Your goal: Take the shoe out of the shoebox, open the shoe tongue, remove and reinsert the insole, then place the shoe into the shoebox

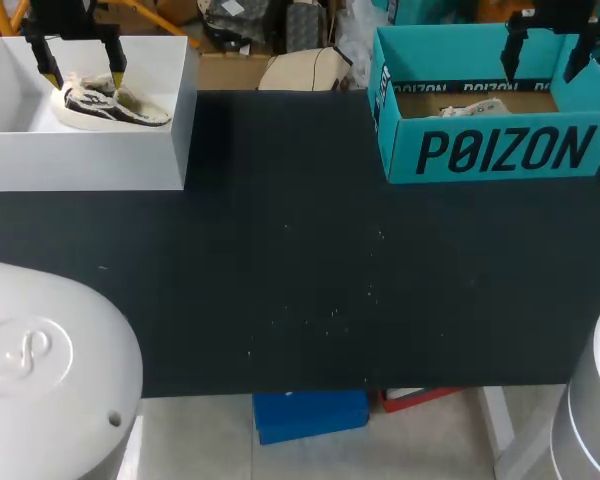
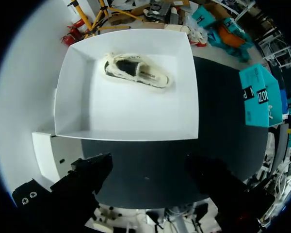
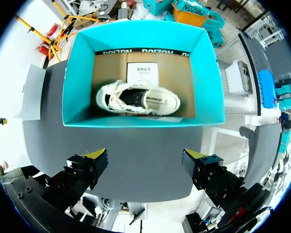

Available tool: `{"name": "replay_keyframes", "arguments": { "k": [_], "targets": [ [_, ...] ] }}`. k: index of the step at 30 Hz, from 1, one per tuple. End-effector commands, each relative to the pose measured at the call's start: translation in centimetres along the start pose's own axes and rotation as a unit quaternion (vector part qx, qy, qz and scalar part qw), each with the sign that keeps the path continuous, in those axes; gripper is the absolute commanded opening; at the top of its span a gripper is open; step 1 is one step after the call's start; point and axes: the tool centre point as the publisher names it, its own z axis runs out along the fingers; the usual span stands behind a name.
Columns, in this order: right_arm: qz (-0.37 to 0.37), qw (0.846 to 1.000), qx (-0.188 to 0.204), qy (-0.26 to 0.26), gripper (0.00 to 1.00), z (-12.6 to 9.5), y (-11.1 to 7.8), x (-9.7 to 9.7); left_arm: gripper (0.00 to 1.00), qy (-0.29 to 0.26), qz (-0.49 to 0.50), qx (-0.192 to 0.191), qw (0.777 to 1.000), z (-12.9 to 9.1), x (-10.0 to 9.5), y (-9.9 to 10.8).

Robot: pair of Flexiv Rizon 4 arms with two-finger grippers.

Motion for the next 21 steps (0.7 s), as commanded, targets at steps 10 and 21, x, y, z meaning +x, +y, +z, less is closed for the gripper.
{"name": "replay_keyframes", "arguments": {
  "k": [10,21],
  "targets": [
    [0.0,1.0,0.0,0.0,1.0,0.0,0.0,0.0,1.0,-0.065,0.178,0.067,0.98,-1.4,0.1,-0.3],
    [0.0,1.0,0.0,0.0,1.0,0.0,0.0,0.0,1.0,-0.065,0.178,0.067,0.98,-1.4,0.1,-0.3]
  ]
}}
